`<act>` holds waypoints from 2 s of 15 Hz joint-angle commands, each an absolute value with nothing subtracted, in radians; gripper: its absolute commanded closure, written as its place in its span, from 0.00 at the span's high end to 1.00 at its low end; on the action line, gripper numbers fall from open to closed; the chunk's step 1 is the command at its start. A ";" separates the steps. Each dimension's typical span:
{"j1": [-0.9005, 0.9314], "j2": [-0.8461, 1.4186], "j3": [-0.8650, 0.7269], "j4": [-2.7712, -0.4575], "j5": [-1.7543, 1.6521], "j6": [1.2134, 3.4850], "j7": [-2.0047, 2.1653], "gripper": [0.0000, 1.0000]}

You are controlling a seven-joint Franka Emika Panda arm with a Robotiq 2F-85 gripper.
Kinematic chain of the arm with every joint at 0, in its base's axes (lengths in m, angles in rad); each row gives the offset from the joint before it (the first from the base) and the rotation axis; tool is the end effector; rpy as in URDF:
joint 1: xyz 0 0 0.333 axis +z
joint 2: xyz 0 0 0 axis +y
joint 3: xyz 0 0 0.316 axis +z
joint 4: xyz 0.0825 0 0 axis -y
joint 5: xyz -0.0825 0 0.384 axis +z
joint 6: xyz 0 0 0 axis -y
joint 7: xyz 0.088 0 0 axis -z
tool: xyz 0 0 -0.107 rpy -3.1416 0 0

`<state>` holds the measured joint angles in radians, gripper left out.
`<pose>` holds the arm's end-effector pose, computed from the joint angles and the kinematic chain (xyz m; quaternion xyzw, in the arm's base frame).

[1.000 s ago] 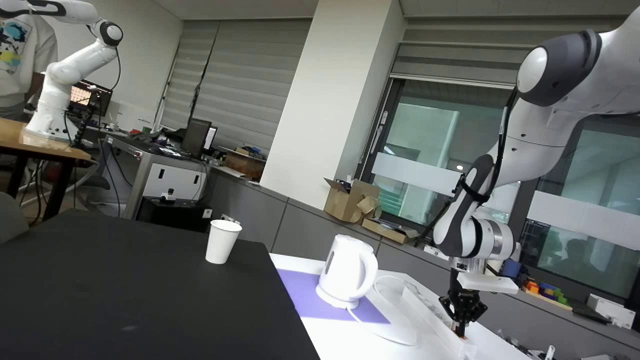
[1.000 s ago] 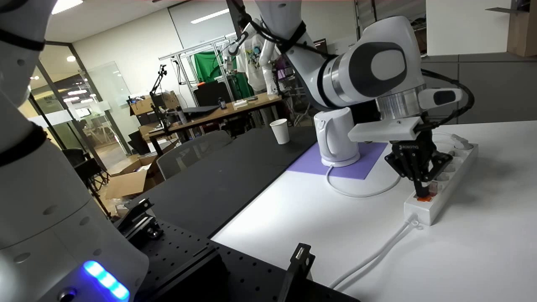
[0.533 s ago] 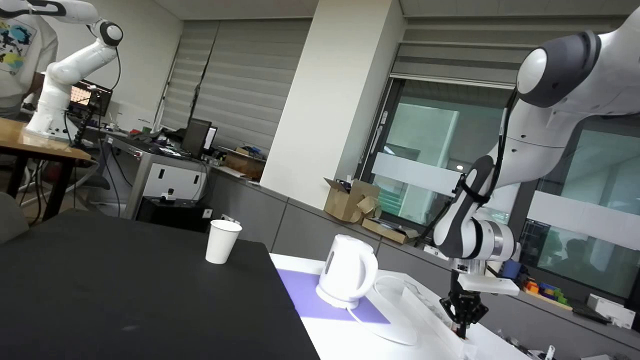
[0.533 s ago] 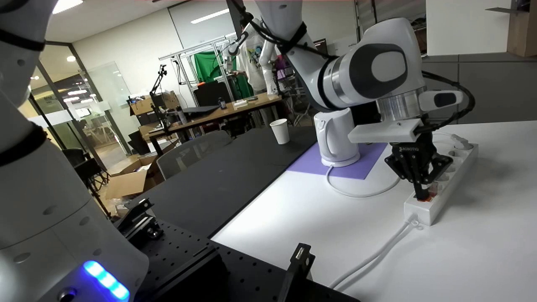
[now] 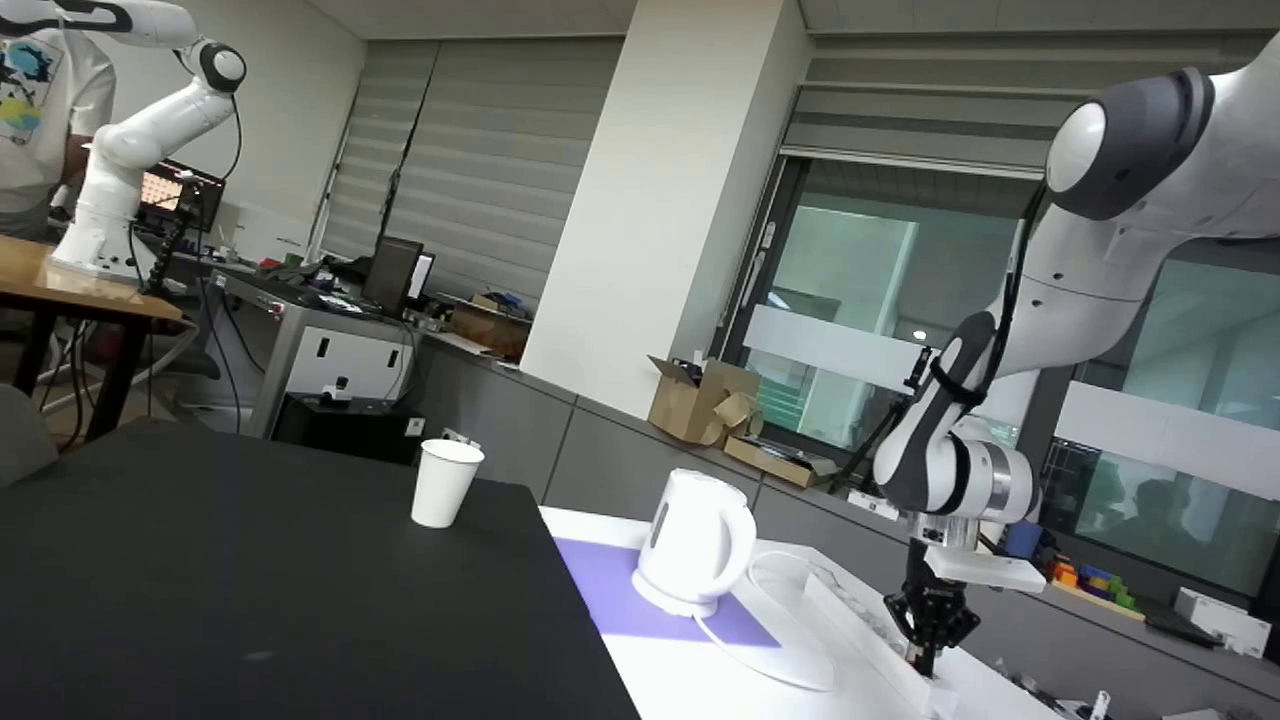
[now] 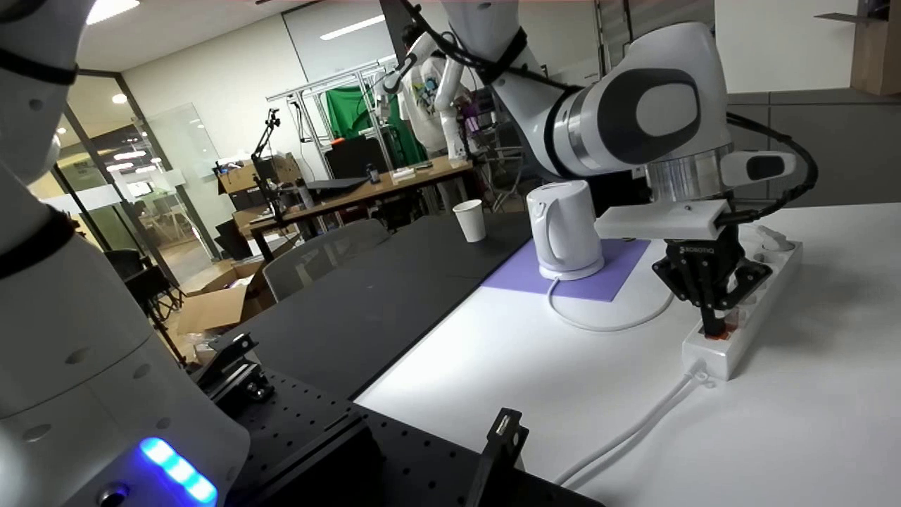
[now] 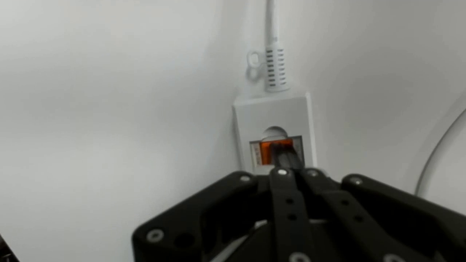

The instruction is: Turn on the switch at the first from the bottom

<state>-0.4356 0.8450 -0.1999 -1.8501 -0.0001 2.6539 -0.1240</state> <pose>0.4988 -0.3663 0.0689 0.9722 -0.2213 -0.0399 0.0648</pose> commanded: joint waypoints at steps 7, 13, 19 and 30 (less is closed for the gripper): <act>-0.676 1.034 -0.092 -1.453 0.171 2.187 -0.311 0.00; -0.685 1.088 -0.099 -1.342 0.182 2.103 -0.295 0.00; -0.644 0.991 -0.093 -1.387 0.172 2.049 -0.291 0.00; -0.378 0.673 -0.233 -1.564 -0.043 2.084 -0.141 0.33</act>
